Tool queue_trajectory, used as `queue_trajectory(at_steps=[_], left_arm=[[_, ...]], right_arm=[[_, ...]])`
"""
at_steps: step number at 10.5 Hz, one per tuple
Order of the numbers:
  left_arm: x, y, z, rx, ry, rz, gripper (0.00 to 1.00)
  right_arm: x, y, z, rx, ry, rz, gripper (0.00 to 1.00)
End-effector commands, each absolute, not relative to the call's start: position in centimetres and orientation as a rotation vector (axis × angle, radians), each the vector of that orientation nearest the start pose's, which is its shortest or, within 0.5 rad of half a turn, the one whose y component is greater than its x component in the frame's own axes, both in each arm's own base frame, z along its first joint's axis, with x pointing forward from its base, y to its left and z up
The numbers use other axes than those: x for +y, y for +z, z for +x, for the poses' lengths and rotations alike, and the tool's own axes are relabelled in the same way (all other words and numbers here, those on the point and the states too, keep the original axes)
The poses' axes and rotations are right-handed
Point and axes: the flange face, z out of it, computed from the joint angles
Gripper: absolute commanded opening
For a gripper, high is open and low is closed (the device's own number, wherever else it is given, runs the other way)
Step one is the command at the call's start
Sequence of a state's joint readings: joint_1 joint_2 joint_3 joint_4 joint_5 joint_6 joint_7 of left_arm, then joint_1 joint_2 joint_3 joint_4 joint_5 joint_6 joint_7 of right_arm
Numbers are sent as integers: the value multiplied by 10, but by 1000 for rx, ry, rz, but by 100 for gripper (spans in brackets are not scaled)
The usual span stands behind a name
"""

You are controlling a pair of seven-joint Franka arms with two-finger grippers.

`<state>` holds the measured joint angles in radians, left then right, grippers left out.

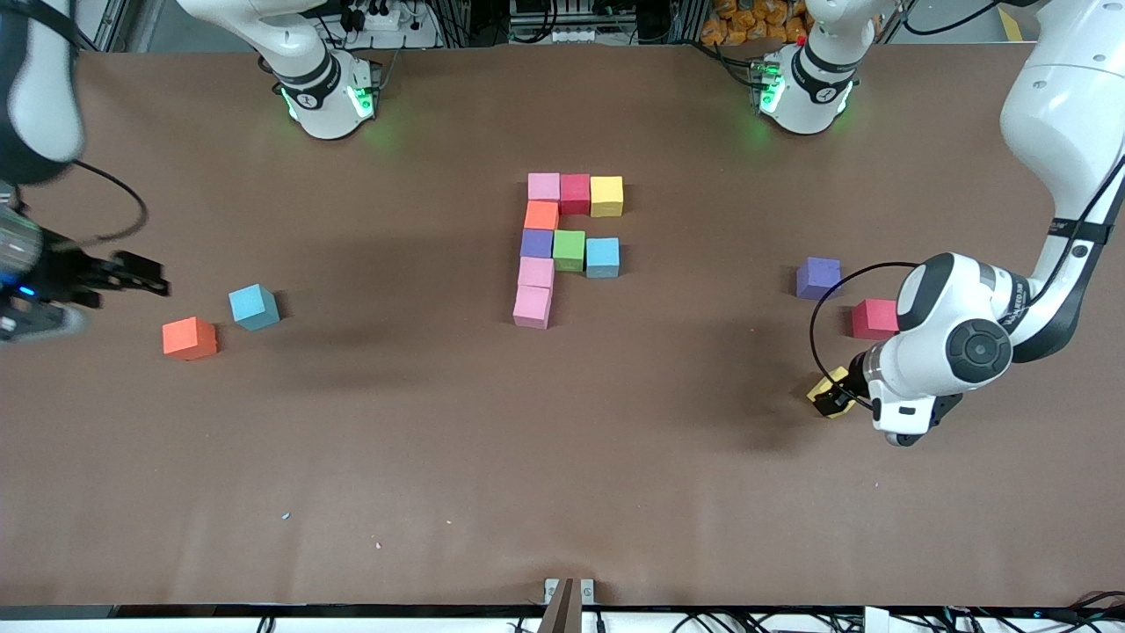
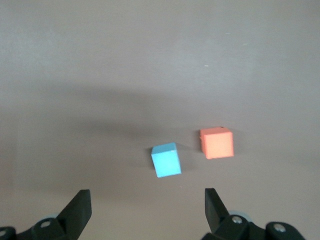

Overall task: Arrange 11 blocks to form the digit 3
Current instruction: 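Open the right gripper off the pink cube and withdraw it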

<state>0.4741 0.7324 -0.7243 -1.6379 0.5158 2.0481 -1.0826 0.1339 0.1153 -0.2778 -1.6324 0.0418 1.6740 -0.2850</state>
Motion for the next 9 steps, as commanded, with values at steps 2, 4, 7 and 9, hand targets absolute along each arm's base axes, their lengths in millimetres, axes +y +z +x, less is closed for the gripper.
queue_trajectory(at_steps=[2, 4, 7, 9], left_arm=[[-81, 249, 666, -988, 146, -2886, 100], [-85, 249, 666, -977, 148, -2887, 100], [-80, 242, 666, -966, 151, -2873, 100], [-95, 233, 663, -935, 156, -2862, 100]], right_arm=[[-101, 593, 565, -182, 52, -3161, 100], [-93, 607, 564, -183, 70, -3172, 100], [-86, 611, 562, -167, 83, -3167, 100], [-87, 619, 562, -170, 55, -3173, 100]])
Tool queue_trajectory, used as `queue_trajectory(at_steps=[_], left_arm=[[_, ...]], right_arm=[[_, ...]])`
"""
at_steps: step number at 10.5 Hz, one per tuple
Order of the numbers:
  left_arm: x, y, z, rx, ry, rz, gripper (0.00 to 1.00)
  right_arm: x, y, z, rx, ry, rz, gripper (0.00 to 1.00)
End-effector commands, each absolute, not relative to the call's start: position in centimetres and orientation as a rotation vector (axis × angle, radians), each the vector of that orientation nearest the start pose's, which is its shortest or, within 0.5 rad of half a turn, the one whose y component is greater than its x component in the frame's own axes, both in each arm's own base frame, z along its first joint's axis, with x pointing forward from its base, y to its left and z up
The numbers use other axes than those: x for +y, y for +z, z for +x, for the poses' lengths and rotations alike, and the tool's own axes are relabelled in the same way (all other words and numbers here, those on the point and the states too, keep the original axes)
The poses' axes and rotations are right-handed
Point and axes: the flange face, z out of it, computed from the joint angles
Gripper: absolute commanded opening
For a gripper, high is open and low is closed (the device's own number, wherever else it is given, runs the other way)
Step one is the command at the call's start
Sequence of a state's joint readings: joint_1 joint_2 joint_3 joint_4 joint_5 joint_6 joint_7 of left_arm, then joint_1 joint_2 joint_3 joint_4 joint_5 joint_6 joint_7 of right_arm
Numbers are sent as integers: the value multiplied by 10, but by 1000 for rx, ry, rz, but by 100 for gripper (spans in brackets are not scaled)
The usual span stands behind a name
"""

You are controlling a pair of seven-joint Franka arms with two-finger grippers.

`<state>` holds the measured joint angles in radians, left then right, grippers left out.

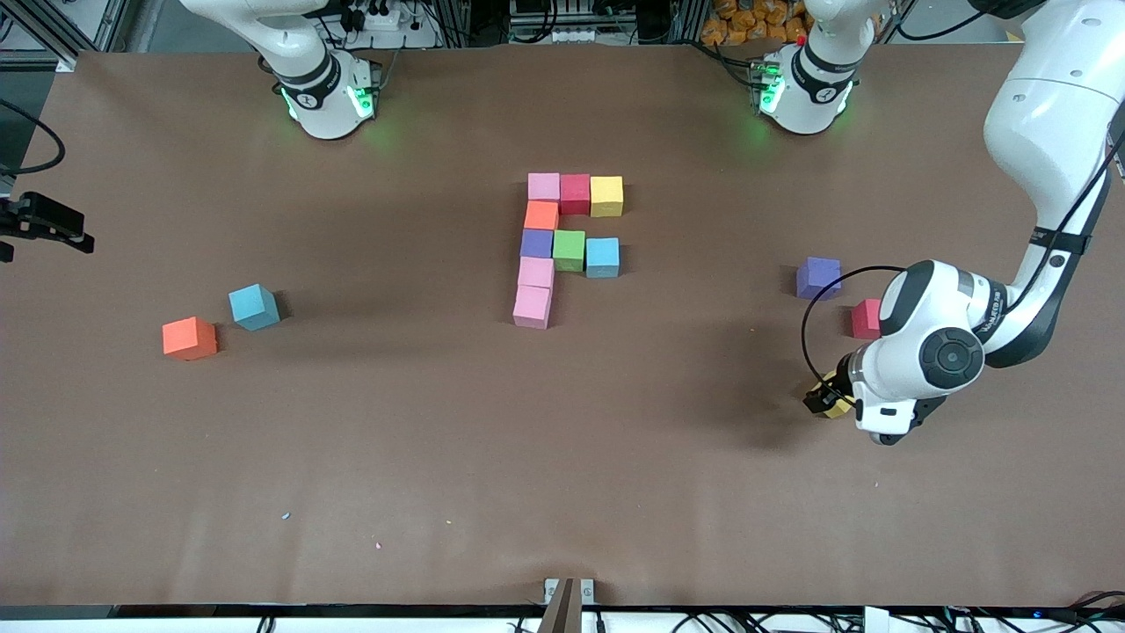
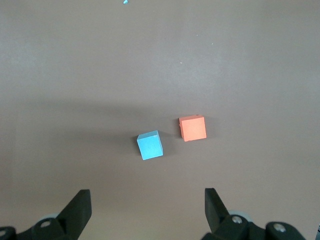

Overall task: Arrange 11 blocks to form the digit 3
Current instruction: 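Grasp the yellow cube with the left gripper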

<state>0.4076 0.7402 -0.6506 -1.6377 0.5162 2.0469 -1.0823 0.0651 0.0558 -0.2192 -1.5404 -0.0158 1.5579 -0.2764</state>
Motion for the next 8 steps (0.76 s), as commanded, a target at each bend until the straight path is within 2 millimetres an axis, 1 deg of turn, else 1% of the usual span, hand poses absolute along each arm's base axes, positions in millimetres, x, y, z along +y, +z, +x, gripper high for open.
queue_trajectory(at_steps=[1, 2, 3, 4, 5, 6, 7, 8], left_arm=[[-93, 230, 663, -936, 156, -2852, 100], [-91, 228, 663, -941, 162, -2849, 100], [-94, 225, 662, -927, 166, -2853, 100], [-95, 225, 662, -918, 165, -2857, 100], [-94, 226, 663, -912, 159, -2858, 100], [-94, 227, 663, -903, 145, -2854, 100], [-93, 227, 663, -890, 136, -2849, 100], [-91, 228, 664, -878, 127, -2849, 100]], right_arm=[[-88, 620, 563, -165, 43, -3174, 100], [-85, 627, 564, -168, 26, -3178, 100], [-82, 627, 563, -140, 45, -3178, 100], [-85, 626, 566, -148, 33, -3180, 100], [-85, 629, 566, -148, 22, -3184, 100], [-80, 630, 567, -165, 21, -3190, 100], [-64, 629, 569, -209, 32, -3194, 100], [-60, 629, 569, -219, 32, -3195, 100]])
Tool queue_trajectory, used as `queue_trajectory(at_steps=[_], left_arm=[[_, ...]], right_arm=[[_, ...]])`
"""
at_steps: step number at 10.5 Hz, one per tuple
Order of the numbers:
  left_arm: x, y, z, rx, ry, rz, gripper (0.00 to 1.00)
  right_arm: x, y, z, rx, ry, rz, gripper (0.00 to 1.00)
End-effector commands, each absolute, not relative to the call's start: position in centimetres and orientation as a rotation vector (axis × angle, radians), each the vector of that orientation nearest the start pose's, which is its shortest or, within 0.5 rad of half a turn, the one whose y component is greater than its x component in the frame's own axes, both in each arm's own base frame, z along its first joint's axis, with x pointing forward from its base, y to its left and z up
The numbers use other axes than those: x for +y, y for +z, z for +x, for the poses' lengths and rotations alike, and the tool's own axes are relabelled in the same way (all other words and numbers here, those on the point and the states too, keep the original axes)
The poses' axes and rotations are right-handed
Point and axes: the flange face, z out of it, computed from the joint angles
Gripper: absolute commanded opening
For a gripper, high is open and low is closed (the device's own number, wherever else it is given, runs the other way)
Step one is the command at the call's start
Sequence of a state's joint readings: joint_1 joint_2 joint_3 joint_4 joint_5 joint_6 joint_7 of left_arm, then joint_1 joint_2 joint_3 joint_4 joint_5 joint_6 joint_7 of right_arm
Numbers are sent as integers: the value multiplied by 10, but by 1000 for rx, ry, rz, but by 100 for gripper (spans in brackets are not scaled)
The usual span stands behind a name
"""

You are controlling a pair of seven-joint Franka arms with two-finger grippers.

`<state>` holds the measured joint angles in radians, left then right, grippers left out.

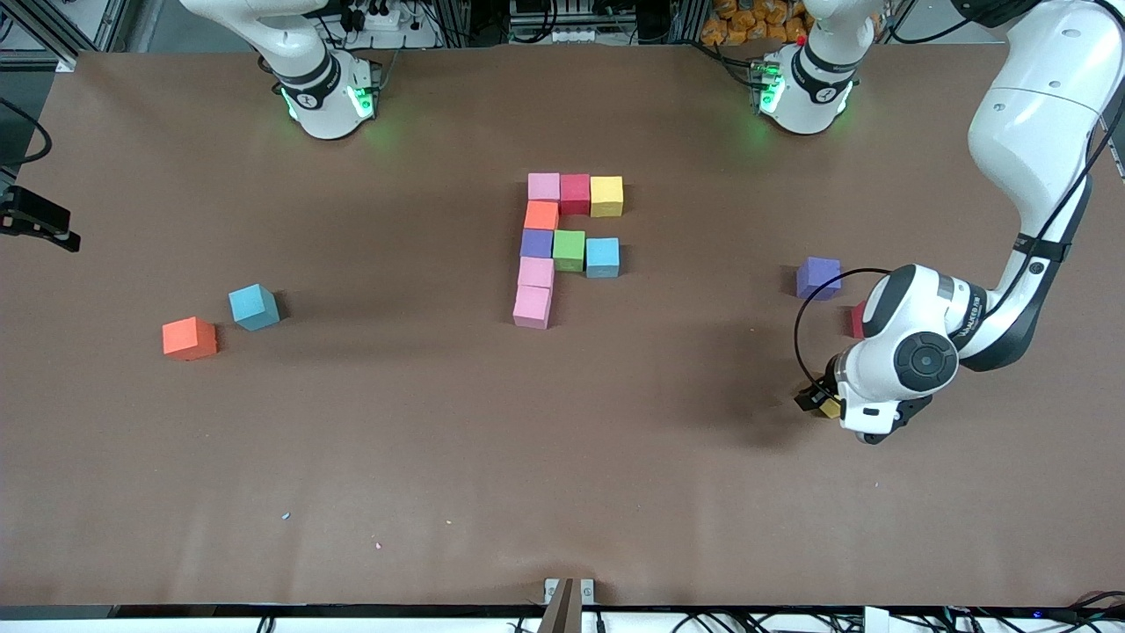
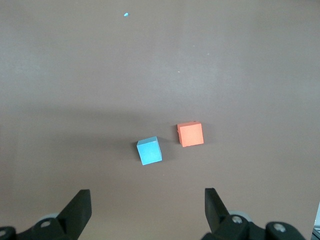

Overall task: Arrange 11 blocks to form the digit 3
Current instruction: 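Grasp the yellow cube with the left gripper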

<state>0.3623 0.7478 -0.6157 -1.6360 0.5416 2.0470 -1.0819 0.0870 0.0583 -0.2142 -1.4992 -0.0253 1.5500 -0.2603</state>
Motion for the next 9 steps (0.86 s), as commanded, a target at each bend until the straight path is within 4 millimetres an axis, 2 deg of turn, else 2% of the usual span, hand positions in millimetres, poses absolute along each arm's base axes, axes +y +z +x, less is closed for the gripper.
queue_trajectory(at_steps=[1, 2, 5, 7, 9], left_arm=[[-88, 230, 666, -857, 105, -2846, 100], [-83, 230, 666, -857, 107, -2843, 100], [-63, 222, 667, -805, 122, -2848, 100], [-63, 220, 667, -803, 122, -2851, 100], [-53, 216, 670, -810, 103, -2851, 100]], right_arm=[[-71, 629, 569, -178, 20, -3180, 100], [-88, 630, 567, -125, 10, -3162, 100], [-82, 627, 570, -129, 13, -3152, 100], [-88, 628, 570, -113, -2, -3151, 100], [-83, 628, 570, -125, -2, -3152, 100]])
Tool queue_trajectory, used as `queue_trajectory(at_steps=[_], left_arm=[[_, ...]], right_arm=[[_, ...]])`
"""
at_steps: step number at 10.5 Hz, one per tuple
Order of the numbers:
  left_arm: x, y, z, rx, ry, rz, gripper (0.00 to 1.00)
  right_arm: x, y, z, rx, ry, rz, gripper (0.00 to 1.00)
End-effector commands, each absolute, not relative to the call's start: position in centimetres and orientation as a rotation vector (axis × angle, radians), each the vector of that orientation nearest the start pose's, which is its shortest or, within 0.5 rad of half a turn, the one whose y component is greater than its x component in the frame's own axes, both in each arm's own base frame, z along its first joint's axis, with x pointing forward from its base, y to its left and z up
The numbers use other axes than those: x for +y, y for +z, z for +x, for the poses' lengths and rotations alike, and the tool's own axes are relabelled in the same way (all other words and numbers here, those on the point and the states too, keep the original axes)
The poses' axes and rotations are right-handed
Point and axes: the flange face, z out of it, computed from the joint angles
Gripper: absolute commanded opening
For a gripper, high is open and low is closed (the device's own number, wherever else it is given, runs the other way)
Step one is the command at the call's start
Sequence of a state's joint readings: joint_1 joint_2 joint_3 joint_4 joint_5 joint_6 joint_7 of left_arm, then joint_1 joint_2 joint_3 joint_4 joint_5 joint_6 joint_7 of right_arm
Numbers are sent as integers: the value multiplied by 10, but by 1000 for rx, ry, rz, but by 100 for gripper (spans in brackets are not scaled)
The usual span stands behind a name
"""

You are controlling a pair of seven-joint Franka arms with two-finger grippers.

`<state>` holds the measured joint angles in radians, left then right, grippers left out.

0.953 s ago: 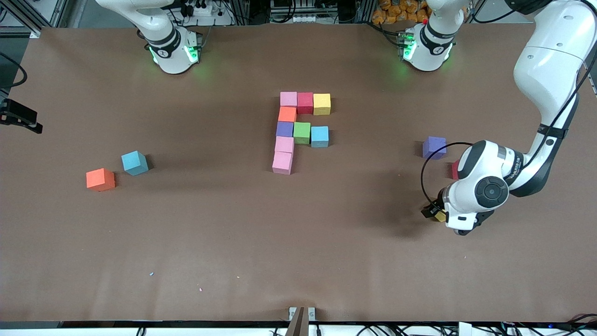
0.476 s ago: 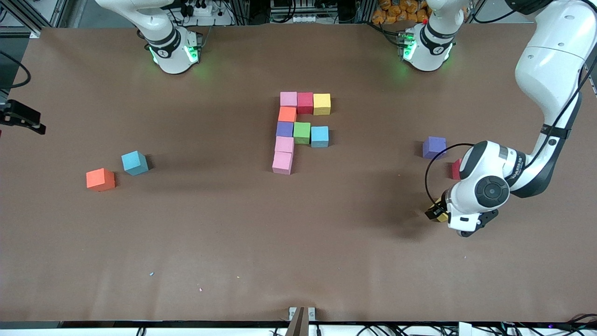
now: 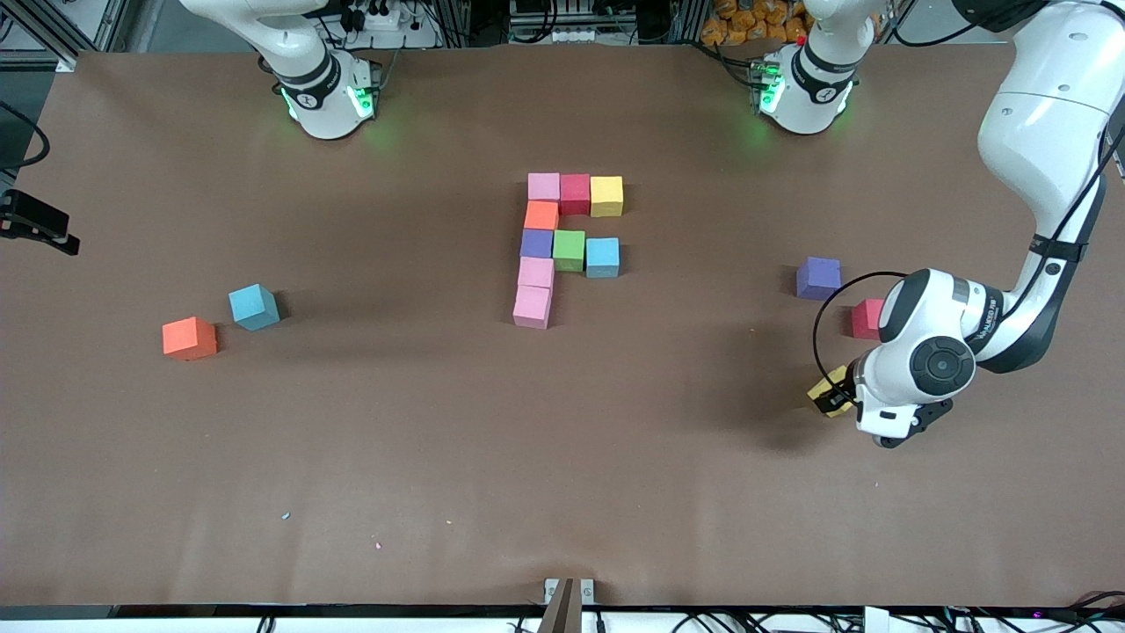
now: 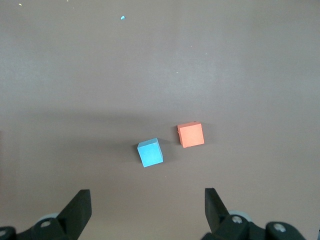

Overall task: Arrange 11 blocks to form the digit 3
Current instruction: 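Grasp the yellow cube with the left gripper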

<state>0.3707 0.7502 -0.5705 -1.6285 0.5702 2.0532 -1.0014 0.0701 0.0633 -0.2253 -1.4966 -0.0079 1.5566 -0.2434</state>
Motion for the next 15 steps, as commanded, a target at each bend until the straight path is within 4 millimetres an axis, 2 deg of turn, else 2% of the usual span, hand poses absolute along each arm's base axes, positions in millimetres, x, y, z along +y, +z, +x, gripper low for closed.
queue_trajectory(at_steps=[1, 6, 9, 10, 11, 12, 13, 15], left_arm=[[-54, 212, 670, -810, 106, -2857, 100], [-57, 203, 671, -807, 98, -2874, 100], [-56, 196, 670, -810, 104, -2878, 100], [-55, 197, 671, -808, 103, -2880, 92], [-54, 197, 671, -767, 107, -2892, 62], [-53, 197, 671, -722, 112, -2906, 27], [-55, 196, 670, -717, 116, -2909, 5], [-60, 197, 671, -734, 113, -2908, 0]], right_arm=[[-81, 628, 571, -129, -2, -3152, 100], [-89, 636, 570, -105, -71, -3146, 100], [-82, 634, 572, -133, -65, -3143, 100], [-82, 635, 571, -133, -67, -3145, 100], [-83, 635, 571, -131, -69, -3146, 100], [-83, 635, 571, -131, -67, -3145, 100], [-83, 635, 571, -131, -68, -3142, 100], [-75, 634, 571, -152, -56, -3140, 100]])
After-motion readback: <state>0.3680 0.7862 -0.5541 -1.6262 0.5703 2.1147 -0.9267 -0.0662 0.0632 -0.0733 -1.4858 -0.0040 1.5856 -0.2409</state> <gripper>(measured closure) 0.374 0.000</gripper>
